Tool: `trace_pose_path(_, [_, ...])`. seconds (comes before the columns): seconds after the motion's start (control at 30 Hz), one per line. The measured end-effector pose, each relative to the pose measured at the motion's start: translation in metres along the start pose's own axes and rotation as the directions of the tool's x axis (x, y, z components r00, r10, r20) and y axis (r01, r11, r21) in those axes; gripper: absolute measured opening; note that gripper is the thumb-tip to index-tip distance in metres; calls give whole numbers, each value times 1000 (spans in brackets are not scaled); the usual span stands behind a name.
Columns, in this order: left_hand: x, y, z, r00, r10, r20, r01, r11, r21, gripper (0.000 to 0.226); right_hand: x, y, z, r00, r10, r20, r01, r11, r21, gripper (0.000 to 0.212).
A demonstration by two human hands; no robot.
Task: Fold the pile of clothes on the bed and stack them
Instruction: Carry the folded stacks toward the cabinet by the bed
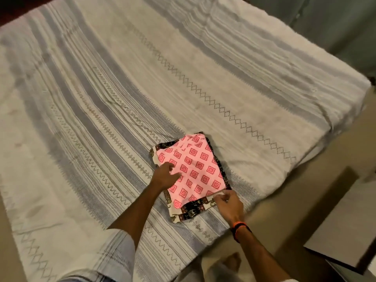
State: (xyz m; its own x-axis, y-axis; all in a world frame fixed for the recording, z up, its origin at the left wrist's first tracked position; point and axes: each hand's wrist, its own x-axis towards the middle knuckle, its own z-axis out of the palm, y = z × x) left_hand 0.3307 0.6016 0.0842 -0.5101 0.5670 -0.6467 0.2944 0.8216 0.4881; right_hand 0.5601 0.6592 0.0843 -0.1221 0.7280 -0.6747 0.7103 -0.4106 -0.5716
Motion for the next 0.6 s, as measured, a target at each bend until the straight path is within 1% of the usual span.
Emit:
trace_pose_path(0.1, [52, 13, -8, 998, 64, 9, -64, 989, 134, 60, 11, 16, 36, 983, 162, -85, -151, 981, 124, 52])
trace_pose_path(0.13, [70, 16, -9, 994, 105, 3, -103, 971, 214, 62, 14, 21, 47, 972, 216, -97, -200, 968, 149, 64])
trace_pose_path(0.2, [105, 20, -9, 985, 173, 7, -162, 908, 385, 67, 21, 27, 72, 937, 340, -73, -314, 917, 246, 87])
trace_pose_path(0.23, [118, 22, -9, 982, 187, 17, -175, 877, 447, 70, 23, 29, 81, 917, 395, -51, -359, 876, 322, 94])
trace_pose_path(0.3, [149, 28, -7, 980, 193, 55, -194, 834, 517, 77, 33, 31, 100, 867, 498, 3, -440, 764, 472, 106])
trace_pose_path(0.37, [176, 29, -4, 978, 171, 118, -207, 811, 546, 90, 45, 34, 115, 832, 554, 35, -467, 664, 585, 114])
trace_pose_path(0.4, [188, 29, -3, 975, 157, 154, -216, 814, 538, 96, 49, 34, 118, 819, 572, 43, -473, 630, 616, 114])
trace_pose_path(0.47, [203, 27, -3, 966, 106, 235, -202, 879, 433, 102, 59, 40, 127, 802, 594, 68, -469, 556, 686, 107])
trace_pose_path(0.53, [211, 26, -3, 956, 75, 284, -161, 943, 293, 97, 65, 40, 133, 800, 591, 101, -440, 464, 769, 99])
trace_pose_path(0.6, [215, 26, -5, 946, 35, 323, -109, 971, 212, 96, 70, 36, 138, 808, 574, 134, -425, 410, 807, 94])
